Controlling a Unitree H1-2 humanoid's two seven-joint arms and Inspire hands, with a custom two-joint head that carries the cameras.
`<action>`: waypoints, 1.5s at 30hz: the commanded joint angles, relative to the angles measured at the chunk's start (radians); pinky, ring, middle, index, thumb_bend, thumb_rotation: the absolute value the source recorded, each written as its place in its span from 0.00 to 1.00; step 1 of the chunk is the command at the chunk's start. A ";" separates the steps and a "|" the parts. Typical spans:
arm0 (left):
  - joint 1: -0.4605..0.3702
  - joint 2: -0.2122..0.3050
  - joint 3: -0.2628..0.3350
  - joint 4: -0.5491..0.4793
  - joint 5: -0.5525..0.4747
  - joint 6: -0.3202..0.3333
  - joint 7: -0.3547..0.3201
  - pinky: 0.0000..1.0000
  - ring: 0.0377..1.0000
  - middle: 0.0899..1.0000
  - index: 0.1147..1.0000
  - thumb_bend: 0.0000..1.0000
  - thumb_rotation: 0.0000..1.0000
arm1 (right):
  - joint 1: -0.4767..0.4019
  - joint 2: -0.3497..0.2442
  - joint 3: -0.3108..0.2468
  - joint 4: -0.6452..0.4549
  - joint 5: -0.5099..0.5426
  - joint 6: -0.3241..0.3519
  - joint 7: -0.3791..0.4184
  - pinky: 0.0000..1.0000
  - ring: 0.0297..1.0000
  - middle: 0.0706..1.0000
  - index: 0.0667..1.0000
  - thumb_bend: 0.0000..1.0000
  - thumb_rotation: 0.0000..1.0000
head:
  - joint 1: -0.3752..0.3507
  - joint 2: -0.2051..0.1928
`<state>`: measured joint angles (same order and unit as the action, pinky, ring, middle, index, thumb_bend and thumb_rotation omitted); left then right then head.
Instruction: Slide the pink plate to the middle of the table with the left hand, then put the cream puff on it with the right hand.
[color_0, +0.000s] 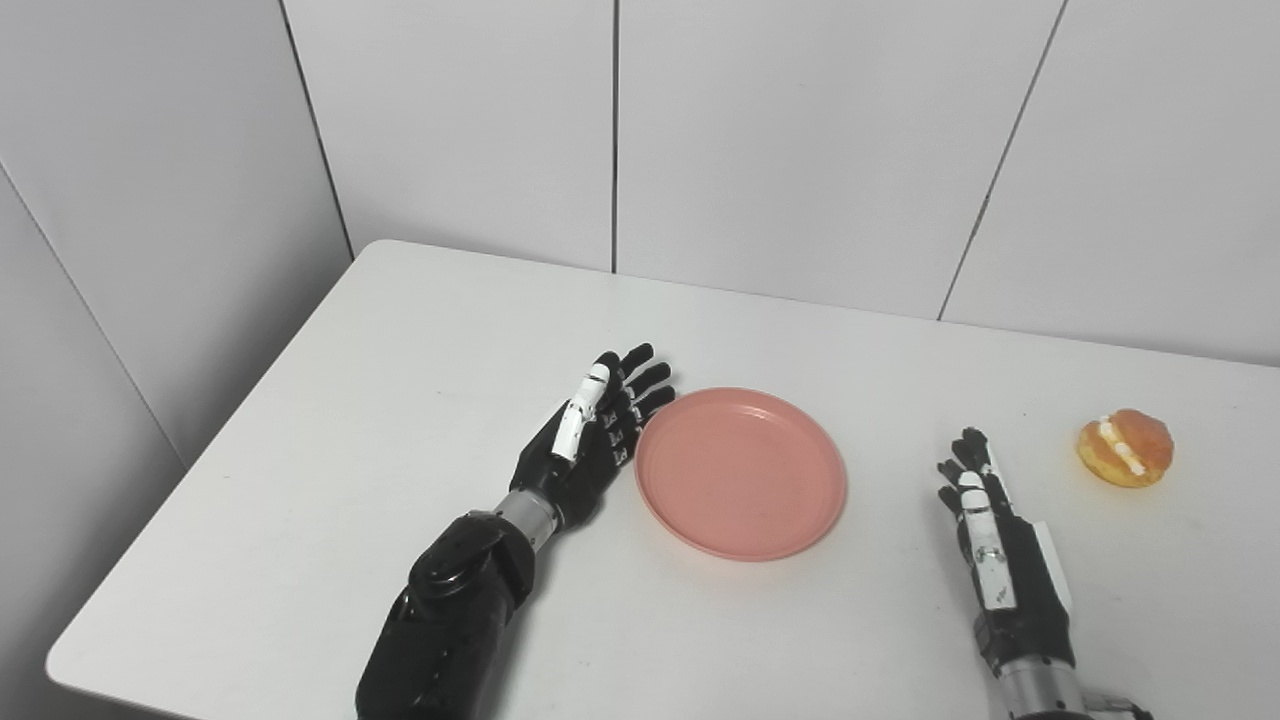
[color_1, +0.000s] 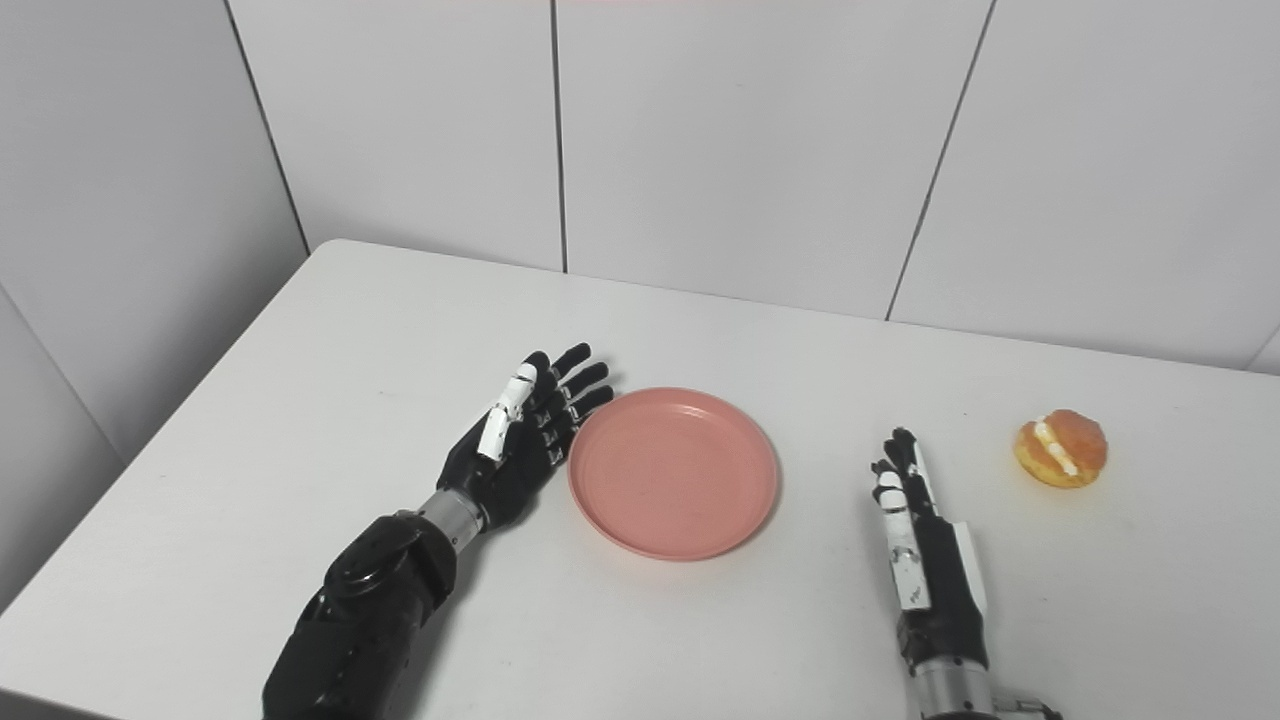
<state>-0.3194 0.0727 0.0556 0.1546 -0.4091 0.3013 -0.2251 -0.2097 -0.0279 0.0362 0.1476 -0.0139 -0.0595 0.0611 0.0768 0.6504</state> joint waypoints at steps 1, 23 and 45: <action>0.030 -0.012 -0.017 -0.012 -0.002 0.066 -0.003 0.91 0.92 0.92 0.91 0.40 1.00 | 0.028 0.021 0.015 0.023 0.001 0.017 0.003 0.95 0.96 0.97 0.98 0.22 1.00 | 0.001 0.000; 0.094 0.001 -0.038 -0.067 0.007 0.082 -0.047 0.94 0.93 0.93 0.92 0.40 1.00 | 0.028 0.039 0.031 0.010 -0.009 0.043 -0.019 0.97 0.97 0.98 0.98 0.30 1.00 | -0.104 0.020; 0.119 -0.018 -0.020 -0.022 0.031 -0.026 -0.032 0.96 0.94 0.94 0.94 0.40 1.00 | 0.023 0.031 0.013 -0.241 -0.099 0.166 -0.076 0.98 0.92 0.93 0.95 0.35 1.00 | -0.215 0.010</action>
<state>-0.2346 0.0510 0.0289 0.0923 -0.4059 0.2590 -0.2790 -0.1564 -0.0026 0.0594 -0.0435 -0.1117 0.0966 -0.0020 -0.1304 0.6642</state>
